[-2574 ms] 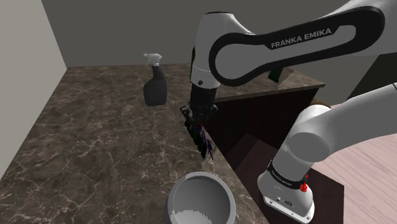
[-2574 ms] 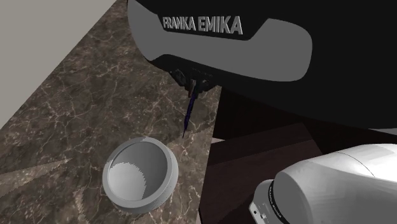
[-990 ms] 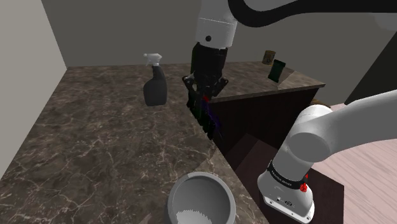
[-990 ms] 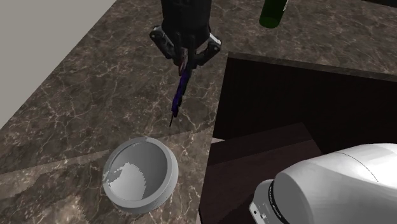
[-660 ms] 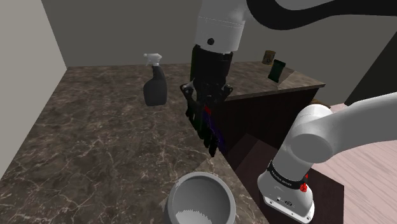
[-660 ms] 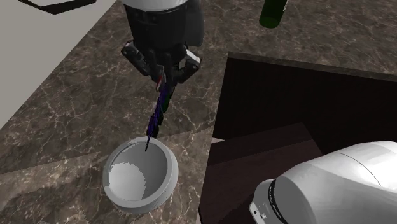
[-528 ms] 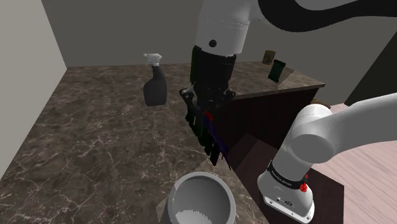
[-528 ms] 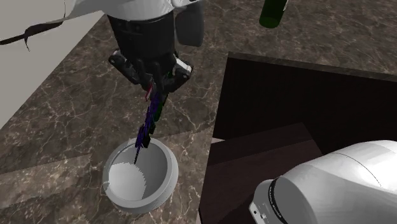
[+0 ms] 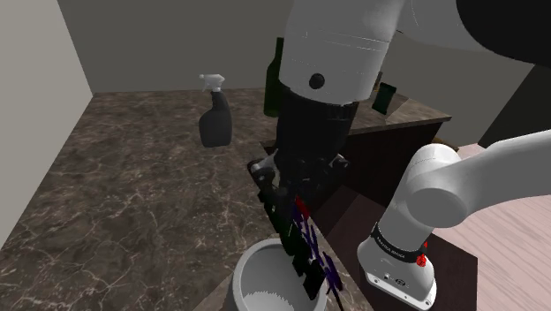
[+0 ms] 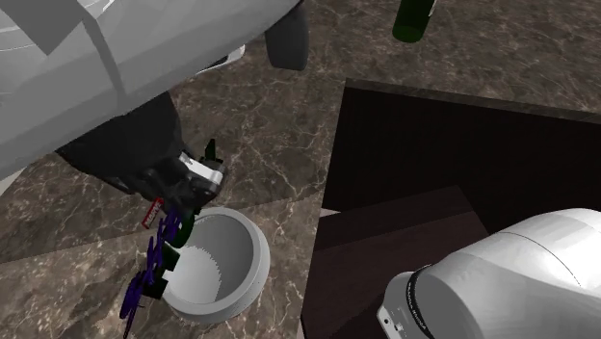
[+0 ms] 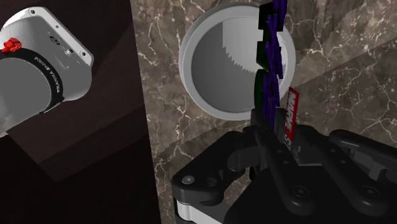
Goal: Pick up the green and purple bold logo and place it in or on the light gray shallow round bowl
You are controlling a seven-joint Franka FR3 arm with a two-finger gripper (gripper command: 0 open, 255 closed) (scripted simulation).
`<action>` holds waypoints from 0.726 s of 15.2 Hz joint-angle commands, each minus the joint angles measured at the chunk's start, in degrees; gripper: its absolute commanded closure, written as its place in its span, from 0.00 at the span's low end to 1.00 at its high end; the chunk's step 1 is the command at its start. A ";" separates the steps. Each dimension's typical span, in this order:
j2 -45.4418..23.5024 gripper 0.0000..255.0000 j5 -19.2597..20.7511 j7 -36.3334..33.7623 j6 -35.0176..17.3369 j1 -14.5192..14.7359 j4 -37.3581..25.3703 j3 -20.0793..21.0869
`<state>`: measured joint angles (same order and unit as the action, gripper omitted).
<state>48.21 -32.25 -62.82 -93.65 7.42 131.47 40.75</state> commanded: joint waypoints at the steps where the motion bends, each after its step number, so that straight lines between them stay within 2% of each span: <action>1: 0.08 1.00 -0.79 -0.49 -1.12 0.20 0.90 1.10; 11: 0.57 1.00 -3.79 0.65 -7.88 1.02 7.90 4.61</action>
<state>48.65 -35.69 -62.33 -100.80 8.28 138.52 45.04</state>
